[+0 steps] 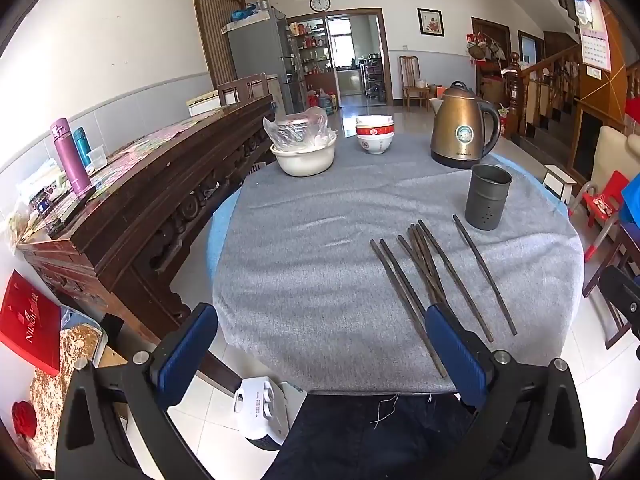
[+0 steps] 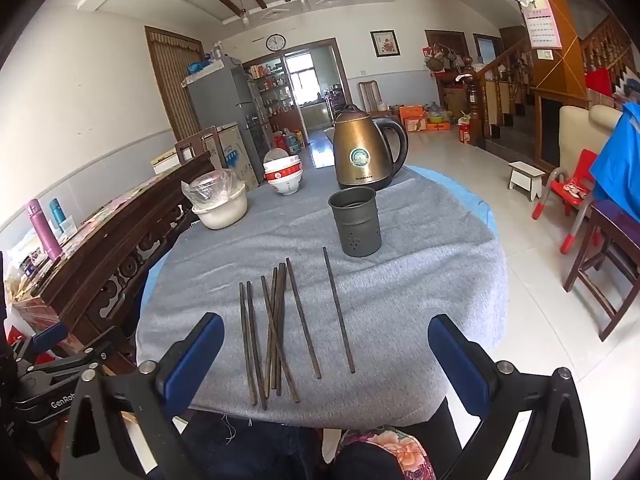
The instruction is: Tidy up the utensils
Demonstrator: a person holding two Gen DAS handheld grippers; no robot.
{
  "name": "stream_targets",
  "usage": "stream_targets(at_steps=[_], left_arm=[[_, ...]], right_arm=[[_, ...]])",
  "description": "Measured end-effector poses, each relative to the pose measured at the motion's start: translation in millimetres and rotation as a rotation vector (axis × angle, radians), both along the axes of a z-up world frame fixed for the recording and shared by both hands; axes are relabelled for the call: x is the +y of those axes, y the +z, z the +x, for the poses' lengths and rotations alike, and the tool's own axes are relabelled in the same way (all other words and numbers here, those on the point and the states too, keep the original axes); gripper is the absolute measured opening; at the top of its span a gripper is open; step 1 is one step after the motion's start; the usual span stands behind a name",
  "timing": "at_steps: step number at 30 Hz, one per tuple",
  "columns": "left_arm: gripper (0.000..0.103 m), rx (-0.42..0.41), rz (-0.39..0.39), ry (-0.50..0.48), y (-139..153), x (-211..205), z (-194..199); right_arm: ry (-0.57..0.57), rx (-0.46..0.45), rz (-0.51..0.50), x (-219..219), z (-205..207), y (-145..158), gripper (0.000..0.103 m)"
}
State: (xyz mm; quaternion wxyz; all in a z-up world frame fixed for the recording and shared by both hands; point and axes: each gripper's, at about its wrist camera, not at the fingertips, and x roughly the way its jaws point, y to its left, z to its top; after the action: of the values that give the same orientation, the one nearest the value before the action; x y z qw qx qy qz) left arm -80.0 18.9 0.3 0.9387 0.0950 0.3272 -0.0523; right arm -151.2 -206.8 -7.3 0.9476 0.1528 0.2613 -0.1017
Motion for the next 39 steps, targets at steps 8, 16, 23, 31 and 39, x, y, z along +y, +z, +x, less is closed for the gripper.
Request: stream_targets(at_steps=[8,16,23,31,39], left_arm=[[0.103,0.005,-0.001,-0.003,-1.9,0.1,-0.5],[0.103,0.009,-0.005,-0.005,-2.1,0.8,-0.6],[0.103,0.011,-0.004,-0.004,-2.6,0.7,-0.6],[0.103,0.012,-0.006,-0.005,-3.8,1.1,-1.7],[0.103,0.02,-0.005,-0.006,-5.3,0.6,0.4]], right_arm=[[-0.008,-0.005,-0.005,-0.9,-1.4,0.5,0.103],[-0.01,-0.011,-0.003,0.5,-1.5,-0.5,0.103],[-0.013,-0.012,0.001,-1.9,-4.3,-1.0,0.103],[-0.018,-0.012,0.004,-2.4,-4.8,-0.8,0.103],[-0.019,-0.03,0.013,-3.5,-5.0,-1.7,0.103]])
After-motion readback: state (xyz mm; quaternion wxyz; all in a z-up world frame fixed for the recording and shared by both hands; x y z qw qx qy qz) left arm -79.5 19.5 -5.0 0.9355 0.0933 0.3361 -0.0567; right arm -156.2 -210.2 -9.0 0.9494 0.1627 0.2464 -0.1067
